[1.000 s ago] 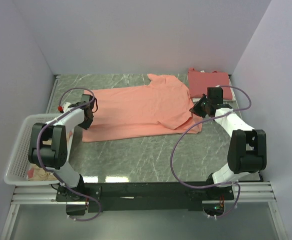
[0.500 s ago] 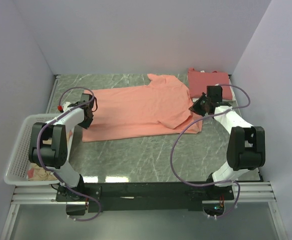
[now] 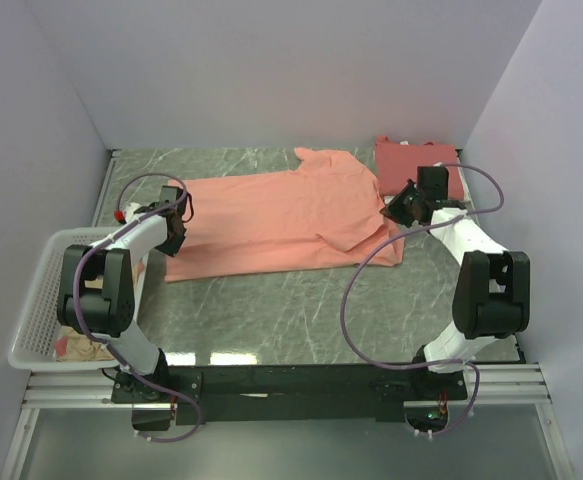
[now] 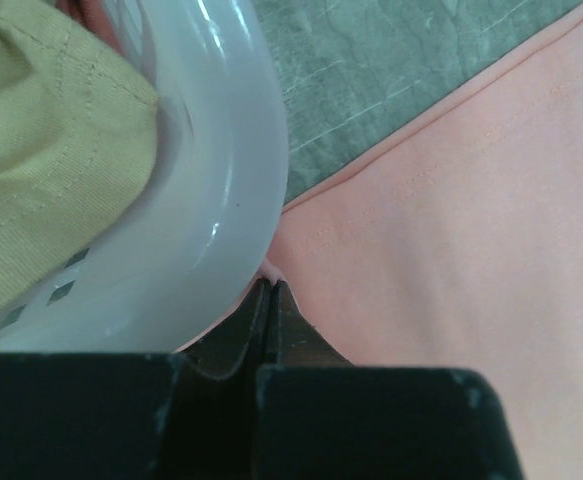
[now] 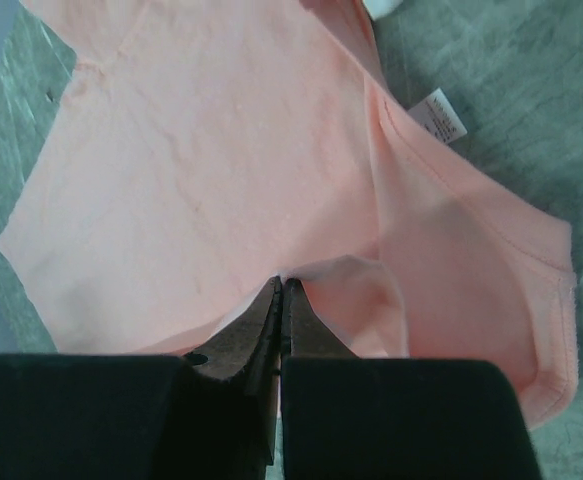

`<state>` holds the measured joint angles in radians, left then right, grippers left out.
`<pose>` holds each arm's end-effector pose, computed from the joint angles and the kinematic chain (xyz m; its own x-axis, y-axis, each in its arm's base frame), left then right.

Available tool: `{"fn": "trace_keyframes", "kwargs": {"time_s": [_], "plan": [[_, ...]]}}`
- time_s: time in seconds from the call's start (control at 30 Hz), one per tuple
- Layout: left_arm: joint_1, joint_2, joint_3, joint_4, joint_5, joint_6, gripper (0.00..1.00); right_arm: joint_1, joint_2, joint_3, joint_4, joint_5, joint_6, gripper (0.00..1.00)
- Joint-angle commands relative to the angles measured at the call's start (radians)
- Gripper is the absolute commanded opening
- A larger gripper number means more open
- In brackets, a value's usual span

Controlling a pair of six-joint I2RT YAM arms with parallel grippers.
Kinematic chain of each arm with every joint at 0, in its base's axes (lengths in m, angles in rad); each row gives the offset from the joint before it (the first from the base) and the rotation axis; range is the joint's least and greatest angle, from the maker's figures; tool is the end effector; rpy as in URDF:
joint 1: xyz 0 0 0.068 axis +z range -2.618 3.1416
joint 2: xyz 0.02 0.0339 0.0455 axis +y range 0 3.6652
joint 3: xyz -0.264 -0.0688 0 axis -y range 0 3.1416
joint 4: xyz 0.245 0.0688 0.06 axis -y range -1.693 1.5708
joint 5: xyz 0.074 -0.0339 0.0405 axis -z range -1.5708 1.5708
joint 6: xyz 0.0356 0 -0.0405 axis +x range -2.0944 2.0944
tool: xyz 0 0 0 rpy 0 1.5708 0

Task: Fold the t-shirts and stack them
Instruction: Fold the tshirt

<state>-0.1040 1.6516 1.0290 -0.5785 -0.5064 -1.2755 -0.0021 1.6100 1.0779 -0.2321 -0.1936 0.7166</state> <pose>0.3134 -0.0154 0.1845 -0.1900 -0.8214 -0.5378 -0.9116 0.3510 -0.2141 0.3506 0.0061 0.2293 -0.6116 0.6458 -0.4569 0.3513 0.7392 0.5746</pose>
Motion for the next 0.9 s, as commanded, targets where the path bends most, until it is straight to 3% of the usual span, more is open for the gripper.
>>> {"fn": "trace_keyframes", "kwargs": {"time_s": [0.0, 0.73, 0.8, 0.83, 0.87], "plan": [[0.024, 0.005, 0.023, 0.012, -0.012, 0.005, 0.01, -0.021, 0.013, 0.059, 0.022, 0.002, 0.001, 0.0], [0.044, 0.007, 0.028, 0.032, 0.003, 0.028, 0.01, -0.021, 0.093, 0.106, 0.024, -0.035, -0.02, 0.0], [0.05, 0.002, 0.031, 0.048, 0.02, 0.044, 0.1, -0.021, 0.103, 0.131, 0.007, -0.043, -0.028, 0.01], [0.052, -0.007, 0.032, 0.051, 0.022, 0.05, 0.26, -0.021, 0.108, 0.145, 0.001, -0.046, -0.034, 0.09], [0.053, -0.015, 0.031, 0.057, 0.028, 0.057, 0.34, -0.021, 0.11, 0.151, -0.009, -0.052, -0.043, 0.29]]}}
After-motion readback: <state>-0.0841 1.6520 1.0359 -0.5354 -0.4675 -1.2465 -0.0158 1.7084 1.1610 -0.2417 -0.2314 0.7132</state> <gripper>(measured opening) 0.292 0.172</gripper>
